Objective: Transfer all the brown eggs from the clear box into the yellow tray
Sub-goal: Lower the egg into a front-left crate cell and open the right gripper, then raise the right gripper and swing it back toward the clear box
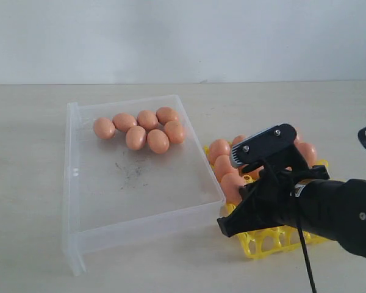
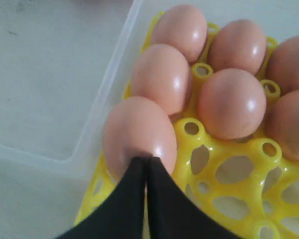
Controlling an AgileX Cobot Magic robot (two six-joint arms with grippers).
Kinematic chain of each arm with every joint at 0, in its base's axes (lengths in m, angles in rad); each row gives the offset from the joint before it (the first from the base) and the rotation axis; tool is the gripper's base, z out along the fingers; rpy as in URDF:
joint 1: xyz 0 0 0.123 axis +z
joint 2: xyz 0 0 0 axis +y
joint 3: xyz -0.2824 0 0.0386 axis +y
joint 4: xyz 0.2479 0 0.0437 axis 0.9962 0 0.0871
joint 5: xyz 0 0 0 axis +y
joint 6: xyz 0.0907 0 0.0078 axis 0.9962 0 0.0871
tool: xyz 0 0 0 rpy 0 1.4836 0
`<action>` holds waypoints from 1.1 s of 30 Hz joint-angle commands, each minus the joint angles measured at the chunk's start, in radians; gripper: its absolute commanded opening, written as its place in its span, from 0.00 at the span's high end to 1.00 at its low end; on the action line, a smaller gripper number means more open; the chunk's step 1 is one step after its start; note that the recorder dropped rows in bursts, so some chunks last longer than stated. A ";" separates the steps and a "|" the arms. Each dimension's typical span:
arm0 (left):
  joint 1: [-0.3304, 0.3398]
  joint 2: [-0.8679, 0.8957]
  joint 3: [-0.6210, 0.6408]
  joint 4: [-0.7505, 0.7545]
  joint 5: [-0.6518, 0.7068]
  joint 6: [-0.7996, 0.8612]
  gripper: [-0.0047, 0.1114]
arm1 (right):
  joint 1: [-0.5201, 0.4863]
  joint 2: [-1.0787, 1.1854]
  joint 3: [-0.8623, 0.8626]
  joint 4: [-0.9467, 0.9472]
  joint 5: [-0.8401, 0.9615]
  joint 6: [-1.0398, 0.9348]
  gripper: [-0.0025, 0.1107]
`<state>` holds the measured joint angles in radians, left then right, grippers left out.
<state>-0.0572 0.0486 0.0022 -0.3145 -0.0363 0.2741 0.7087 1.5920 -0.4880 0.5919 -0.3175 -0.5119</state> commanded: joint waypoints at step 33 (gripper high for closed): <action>-0.003 0.004 -0.002 -0.005 -0.016 0.005 0.93 | 0.001 -0.294 -0.001 -0.782 -0.295 0.342 0.98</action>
<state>-0.0572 0.0486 0.0022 -0.3145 -0.0363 0.2741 0.7087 1.2781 -0.4883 0.0999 -0.5634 -0.3221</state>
